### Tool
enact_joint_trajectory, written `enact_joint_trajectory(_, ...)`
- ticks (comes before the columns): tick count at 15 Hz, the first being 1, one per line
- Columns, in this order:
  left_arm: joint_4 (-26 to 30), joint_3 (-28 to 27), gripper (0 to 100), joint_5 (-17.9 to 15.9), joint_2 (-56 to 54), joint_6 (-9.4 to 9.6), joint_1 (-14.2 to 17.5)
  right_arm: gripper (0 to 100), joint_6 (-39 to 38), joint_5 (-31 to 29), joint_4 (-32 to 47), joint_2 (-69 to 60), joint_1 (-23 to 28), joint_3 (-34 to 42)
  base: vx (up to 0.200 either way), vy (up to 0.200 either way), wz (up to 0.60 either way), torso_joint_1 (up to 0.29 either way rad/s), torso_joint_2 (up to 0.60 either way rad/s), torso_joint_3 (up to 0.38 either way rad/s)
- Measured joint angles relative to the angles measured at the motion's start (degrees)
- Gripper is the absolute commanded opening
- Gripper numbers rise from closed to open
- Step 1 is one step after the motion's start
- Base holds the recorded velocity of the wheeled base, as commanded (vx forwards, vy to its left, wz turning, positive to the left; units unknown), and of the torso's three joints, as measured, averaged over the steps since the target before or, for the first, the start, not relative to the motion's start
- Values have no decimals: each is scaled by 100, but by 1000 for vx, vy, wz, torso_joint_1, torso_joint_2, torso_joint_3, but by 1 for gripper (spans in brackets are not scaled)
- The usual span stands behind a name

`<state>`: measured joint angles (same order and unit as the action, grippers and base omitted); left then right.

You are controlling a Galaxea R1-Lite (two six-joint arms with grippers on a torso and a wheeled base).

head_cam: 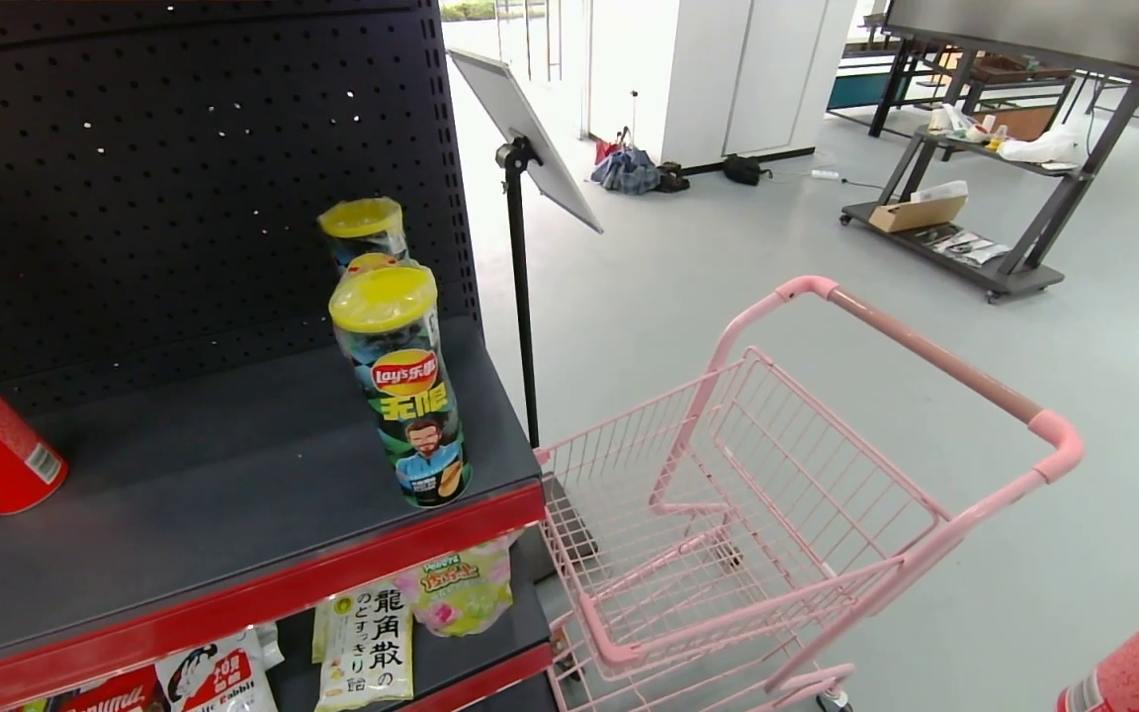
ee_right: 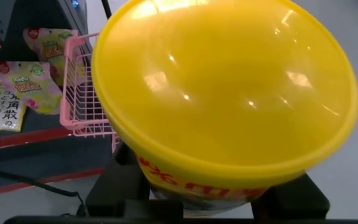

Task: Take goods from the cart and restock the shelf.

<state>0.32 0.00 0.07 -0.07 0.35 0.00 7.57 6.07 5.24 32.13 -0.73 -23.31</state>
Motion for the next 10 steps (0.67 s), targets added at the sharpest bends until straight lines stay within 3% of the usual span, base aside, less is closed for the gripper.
enact_joint_trajectory(9, 1, 0, 100, 2, 0, -2, 0, 0, 52, -57, -7, -77, 22, 154, 0, 0, 600, 12, -13, -7)
enact_joint_trajectory(10, 1, 0, 100, 2, 0, -2, 0, 0, 52, -52, -5, -94, 16, 154, 0, 0, 0, 0, 0, 0)
